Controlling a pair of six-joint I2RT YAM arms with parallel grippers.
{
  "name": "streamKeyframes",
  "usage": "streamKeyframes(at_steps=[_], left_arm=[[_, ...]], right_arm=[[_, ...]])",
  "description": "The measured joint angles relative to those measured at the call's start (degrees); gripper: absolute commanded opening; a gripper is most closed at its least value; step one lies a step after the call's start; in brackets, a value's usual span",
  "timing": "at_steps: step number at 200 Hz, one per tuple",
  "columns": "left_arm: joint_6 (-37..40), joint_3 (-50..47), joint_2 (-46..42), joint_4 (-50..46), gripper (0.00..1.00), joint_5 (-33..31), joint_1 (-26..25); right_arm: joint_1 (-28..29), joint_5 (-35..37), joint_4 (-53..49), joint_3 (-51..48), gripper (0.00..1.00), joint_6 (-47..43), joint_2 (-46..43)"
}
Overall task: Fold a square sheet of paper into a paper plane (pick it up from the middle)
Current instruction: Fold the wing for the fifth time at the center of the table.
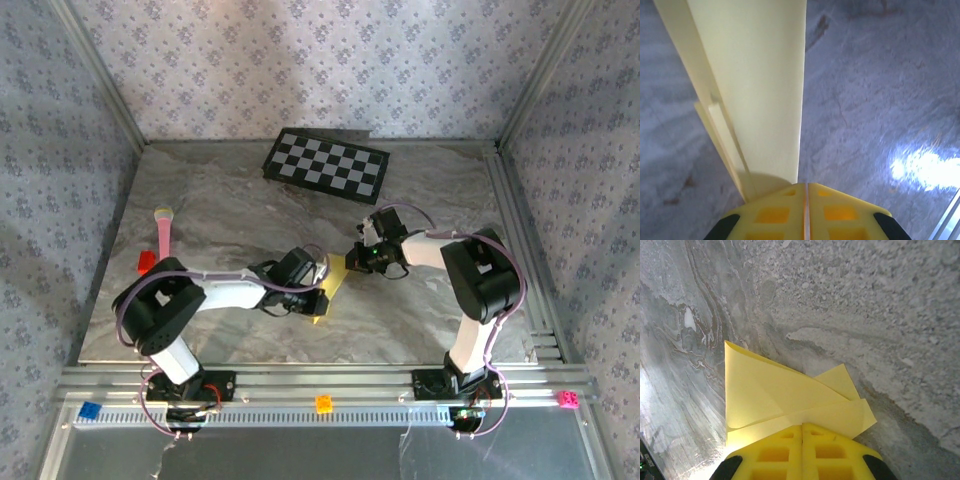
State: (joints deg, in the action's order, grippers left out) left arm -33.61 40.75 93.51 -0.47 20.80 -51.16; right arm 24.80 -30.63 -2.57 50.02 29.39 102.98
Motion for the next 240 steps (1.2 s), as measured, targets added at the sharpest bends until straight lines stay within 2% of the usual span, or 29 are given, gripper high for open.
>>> streamKeyframes(at_steps=[51,119,138,153,172,196,240], left_arm=[[0.6,-4.7,-5.8,-2.5,0.11,-2.9,-2.4],[1.3,-9.5,-16.3,-8.9,0.12,-4.2,-2.6],[1.7,-9.5,-20.9,-9.2,0.15,-4.9,-1.6],[1.5,-9.3,-22.9,-8.5,0.18,-5.2,1.0],[0.9,-7.9,-21.7,-7.4,0.19,-5.4,5.2],[0.5,-2.6,-15.0,-5.2,0.18,-4.3,8.7],[-0.3,7.0,-1.6,-0.3,0.09,1.2,9.6]], right_arm=[[0.0,0.1,0.0,-0.3,0.01,0.2,-0.2],[0.0,1.3,0.0,-0.4,0.02,0.6,-0.6],[0.0,1.8,0.1,-0.6,0.01,1.1,-0.9],[0.0,2.1,0.6,-0.9,0.02,1.5,-1.2],[0.0,2.2,1.1,-1.3,0.02,1.9,-1.3],[0.0,2.1,1.3,-1.4,0.02,2.4,-1.3],[0.1,2.1,1.4,-1.4,0.03,2.7,-1.2]])
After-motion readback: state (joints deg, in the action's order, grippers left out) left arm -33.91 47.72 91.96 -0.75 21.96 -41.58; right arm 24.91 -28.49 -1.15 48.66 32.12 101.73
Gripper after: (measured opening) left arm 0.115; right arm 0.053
